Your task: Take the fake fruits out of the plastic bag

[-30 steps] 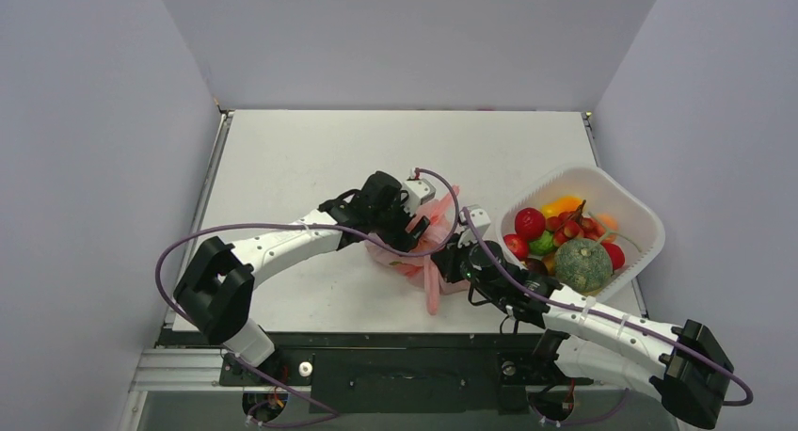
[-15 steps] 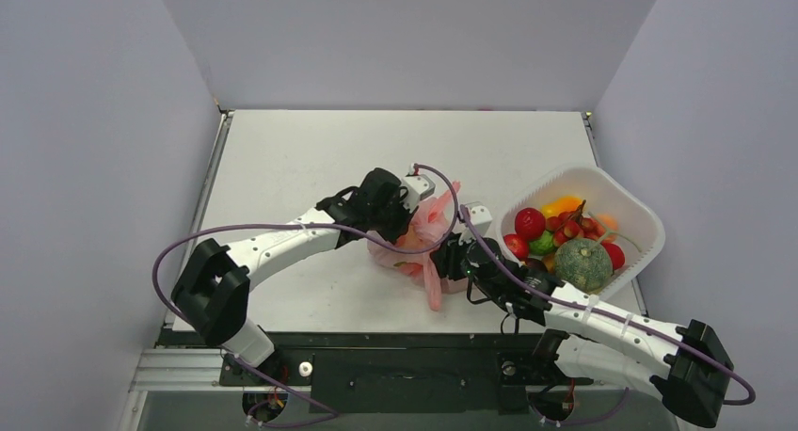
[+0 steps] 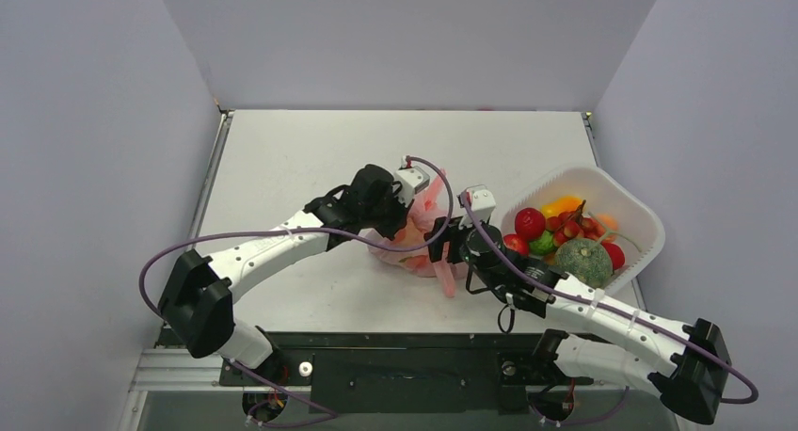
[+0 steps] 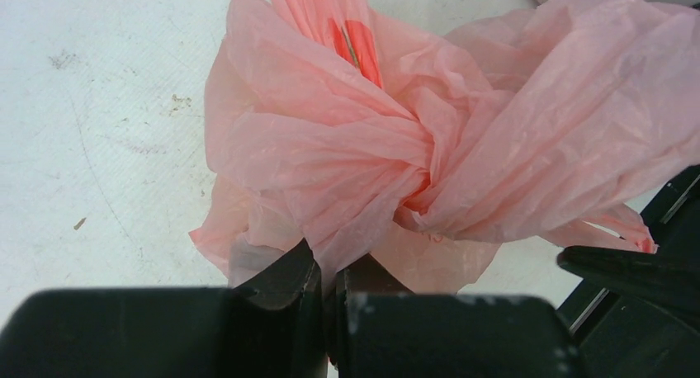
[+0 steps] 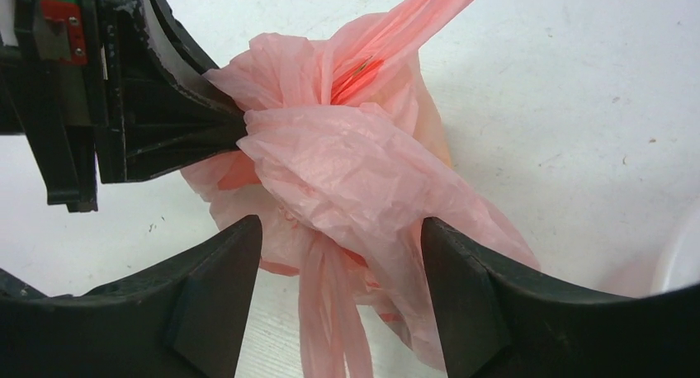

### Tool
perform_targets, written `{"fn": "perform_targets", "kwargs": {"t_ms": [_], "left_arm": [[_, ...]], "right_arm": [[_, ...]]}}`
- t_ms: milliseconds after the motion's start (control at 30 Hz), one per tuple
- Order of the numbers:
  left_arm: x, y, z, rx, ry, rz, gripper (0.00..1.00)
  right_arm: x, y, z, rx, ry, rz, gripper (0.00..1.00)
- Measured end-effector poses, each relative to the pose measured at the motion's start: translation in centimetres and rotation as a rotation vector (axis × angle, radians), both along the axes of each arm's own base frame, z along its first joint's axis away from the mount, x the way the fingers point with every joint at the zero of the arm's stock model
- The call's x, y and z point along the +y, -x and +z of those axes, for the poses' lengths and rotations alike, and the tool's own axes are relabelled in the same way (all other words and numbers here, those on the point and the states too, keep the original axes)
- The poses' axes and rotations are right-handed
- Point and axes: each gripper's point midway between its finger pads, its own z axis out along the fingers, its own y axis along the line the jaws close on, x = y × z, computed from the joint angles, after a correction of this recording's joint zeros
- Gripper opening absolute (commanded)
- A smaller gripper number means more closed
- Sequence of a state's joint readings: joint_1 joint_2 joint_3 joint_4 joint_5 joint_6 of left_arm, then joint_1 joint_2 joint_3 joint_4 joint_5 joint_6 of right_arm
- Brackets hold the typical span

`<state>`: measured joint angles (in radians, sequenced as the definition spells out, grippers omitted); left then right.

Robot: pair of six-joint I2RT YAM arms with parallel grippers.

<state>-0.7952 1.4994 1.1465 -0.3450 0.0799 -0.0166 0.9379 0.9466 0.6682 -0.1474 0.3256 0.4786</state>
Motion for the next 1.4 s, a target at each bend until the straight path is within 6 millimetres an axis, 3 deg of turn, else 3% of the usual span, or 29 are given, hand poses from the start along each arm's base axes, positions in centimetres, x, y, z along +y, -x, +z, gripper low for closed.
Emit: {"fn": "perform_targets", "kwargs": {"t_ms": [100,233,433,600,867,1033,1200,1400], "left_arm": [[0.1,0.0,0.4,-0.008,0.008,0.004,0.00],[0.4,-0.1,0.9,-0.023,0.010,0.016,0.00],[1.2,-0.4,1.6,-0.055,0.004,0.050,0.00],[2.0,-1.0,1.9,-0.088,-0.015,0.096,0.00],[4.7,-2.3,3.1,-0.189,-0.067,0.238,0.00],[7.0,-3.3,4.4,-0.266,-0.095,0.352,0.00],[7.8,-3.5,5.3,-0.300,-0.086,0.386,0.00],[7.9,-3.6,5.6,-0.315,-0.084,0.396,0.00]], "right_arm": [[0.9,-0.7,0.4,-0.008,-0.006,0.001,0.66],[2.5,-1.8,0.3,0.002,0.004,0.001,0.56],[3.2,-2.4,-0.2,0.012,0.002,-0.012,0.30],[2.5,-2.2,-0.2,-0.006,-0.029,-0.031,0.01],[1.0,-1.0,-1.2,-0.015,-0.081,-0.053,0.00],[-0.4,0.0,-3.6,0.015,-0.083,-0.070,0.00],[-1.2,0.8,-5.8,0.049,-0.069,-0.080,0.00],[-1.0,0.6,-5.4,0.040,-0.088,-0.079,0.00]]}}
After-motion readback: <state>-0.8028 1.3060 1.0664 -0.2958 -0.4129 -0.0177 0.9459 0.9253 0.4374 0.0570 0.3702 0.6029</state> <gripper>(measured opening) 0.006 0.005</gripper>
